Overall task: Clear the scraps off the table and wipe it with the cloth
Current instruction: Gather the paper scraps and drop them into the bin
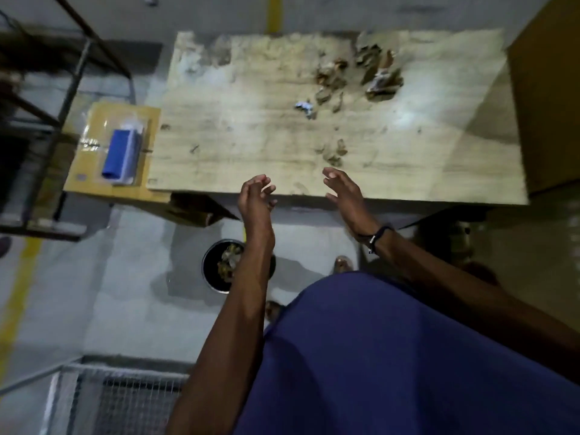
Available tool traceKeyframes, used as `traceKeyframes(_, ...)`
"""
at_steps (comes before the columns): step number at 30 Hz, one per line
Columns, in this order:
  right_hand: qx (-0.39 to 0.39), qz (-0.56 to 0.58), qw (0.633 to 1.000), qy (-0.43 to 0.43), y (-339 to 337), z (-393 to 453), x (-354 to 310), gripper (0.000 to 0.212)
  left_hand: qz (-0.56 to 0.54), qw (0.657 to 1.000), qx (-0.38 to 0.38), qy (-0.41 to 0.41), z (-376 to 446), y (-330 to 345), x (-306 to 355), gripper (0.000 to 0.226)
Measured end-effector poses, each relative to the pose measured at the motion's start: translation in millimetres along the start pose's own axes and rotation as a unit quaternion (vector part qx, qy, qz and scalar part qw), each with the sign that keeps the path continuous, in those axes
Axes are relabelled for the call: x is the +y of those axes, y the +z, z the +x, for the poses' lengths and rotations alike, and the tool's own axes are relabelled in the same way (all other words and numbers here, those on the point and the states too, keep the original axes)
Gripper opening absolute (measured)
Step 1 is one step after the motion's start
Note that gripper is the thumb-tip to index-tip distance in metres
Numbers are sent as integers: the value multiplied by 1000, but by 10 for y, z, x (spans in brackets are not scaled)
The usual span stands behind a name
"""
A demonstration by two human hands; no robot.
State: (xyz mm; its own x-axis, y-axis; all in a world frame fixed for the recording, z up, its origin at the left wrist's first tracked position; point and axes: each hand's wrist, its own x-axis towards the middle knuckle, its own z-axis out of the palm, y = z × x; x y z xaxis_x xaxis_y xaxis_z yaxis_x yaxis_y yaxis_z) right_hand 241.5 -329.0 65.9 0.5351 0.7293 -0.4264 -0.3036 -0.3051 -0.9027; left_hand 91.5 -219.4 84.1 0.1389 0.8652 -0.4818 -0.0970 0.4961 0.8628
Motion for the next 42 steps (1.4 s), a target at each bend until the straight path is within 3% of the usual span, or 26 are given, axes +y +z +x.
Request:
traceKeyframes(5,74,-13,997,-19,-768,258,-117,47,82,995,-38,45,121,831,-157,14)
traceKeyframes(9,127,-48,990,-37,-1152,424,-151,43,203,971,-49,116,298,1236,-327,12)
traceKeyframes(13,132,-94,986,-46,-1338,703,-106,52,372,895,-108,222,534,1430,-472,43)
traceKeyframes(16,116,-174,976,-52,-1357,949,6,69,473,836,-122,251,815,1460,-588,66)
traceKeyframes(20,101,-223,967,-73,-1277,1308,190,89,540,783,-145,274,1257,1516,-767,104)
traceKeyframes(24,105,-327,933,-109,-1217,1634,476,104,580,729,-194,308,1692,1553,-903,132)
traceKeyframes(32,115,-465,866,-142,-1285,2274,709,118,566,705,-239,355,2408,1788,-923,146)
traceKeyframes(38,146,-445,868,-165,-1515,2868,435,111,552,722,-226,349,2834,2305,-846,143)
traceKeyframes(42,159,-431,867,-192,-1611,3074,238,100,555,712,-245,355,3023,2526,-811,144)
